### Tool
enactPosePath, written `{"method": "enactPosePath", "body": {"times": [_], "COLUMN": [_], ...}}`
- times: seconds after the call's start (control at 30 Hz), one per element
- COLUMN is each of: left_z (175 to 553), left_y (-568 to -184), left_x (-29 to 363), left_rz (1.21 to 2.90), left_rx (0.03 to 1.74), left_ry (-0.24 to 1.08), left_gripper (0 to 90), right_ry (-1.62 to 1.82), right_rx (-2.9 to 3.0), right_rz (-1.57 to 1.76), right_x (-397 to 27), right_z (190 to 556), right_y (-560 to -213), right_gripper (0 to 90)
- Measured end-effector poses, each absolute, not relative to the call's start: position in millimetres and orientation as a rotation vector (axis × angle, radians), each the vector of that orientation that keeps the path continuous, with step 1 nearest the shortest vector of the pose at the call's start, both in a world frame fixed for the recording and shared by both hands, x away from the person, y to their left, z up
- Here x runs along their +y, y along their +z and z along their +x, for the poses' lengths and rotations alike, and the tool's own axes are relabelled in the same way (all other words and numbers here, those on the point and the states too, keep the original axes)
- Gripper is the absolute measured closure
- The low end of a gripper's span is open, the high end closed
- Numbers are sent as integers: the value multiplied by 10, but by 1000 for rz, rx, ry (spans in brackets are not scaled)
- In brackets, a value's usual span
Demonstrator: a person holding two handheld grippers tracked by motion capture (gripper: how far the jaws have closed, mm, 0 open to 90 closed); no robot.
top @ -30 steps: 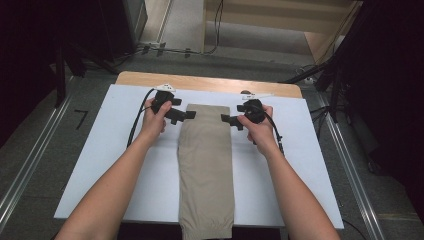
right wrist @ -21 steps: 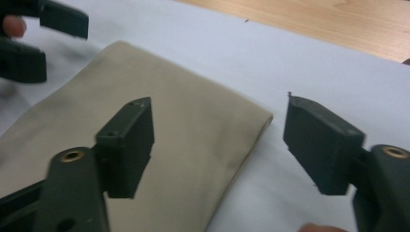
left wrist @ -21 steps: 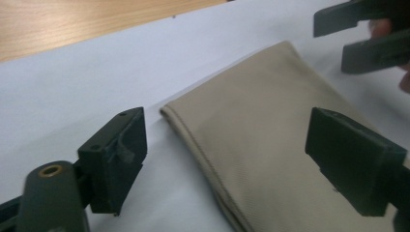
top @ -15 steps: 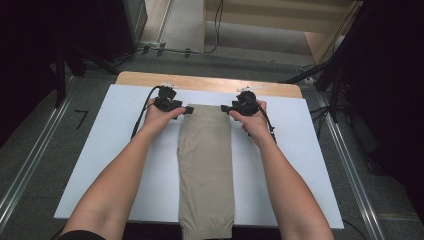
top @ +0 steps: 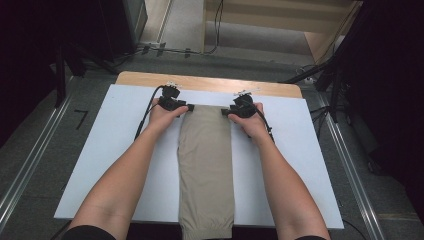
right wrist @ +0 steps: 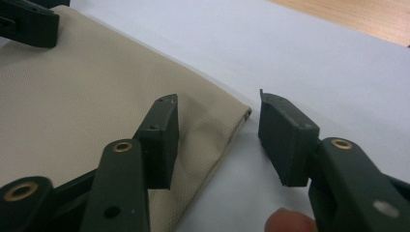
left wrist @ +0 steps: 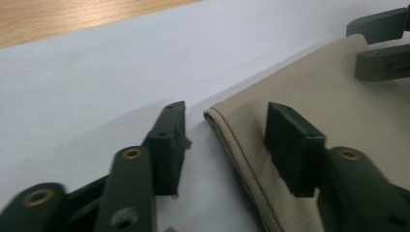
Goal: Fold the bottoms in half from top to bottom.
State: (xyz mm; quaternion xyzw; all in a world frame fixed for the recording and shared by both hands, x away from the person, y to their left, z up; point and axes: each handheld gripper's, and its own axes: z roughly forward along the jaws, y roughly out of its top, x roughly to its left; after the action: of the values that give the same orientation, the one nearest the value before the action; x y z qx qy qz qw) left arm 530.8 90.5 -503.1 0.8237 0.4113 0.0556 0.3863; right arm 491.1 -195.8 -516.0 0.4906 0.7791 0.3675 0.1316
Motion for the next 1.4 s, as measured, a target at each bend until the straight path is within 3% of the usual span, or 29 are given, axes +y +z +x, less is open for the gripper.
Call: {"method": "enactPosePath", "body": {"times": [0.13,0.17,0.23,0.3,0.53,0.63,0.87,1.4], "left_z": [5303,5300,5290,5280,5322,5350,5263,4624], "left_y": [-5045,-5060,-5050,-5032,-4807,-4551,-4045,-4063], "left_x": [914,912,905,894,916,896,893,960], "left_rz": [2110,2100,2111,2117,2078,2056,1958,1923], "left_rx": [1018,1008,992,991,969,942,855,722], "left_ry": [111,71,86,101,172,287,347,365], "left_gripper": [699,803,860,879,892,891,889,887], "right_ry": [1094,1097,1151,1146,1158,1183,1250,1335], "right_rx": [2260,2263,2290,2306,2244,2180,2075,2069], "right_rz": [1415,1416,1428,1407,1361,1332,1228,1134], "right_x": [-1963,-1971,-1996,-1995,-2004,-2030,-2081,-2128], "right_z": [4917,4918,4924,4914,4904,4934,4873,4191], "right_y": [-5179,-5181,-5192,-5181,-4966,-4729,-4180,-4242], "right_gripper": [628,682,796,838,860,863,865,866]}}
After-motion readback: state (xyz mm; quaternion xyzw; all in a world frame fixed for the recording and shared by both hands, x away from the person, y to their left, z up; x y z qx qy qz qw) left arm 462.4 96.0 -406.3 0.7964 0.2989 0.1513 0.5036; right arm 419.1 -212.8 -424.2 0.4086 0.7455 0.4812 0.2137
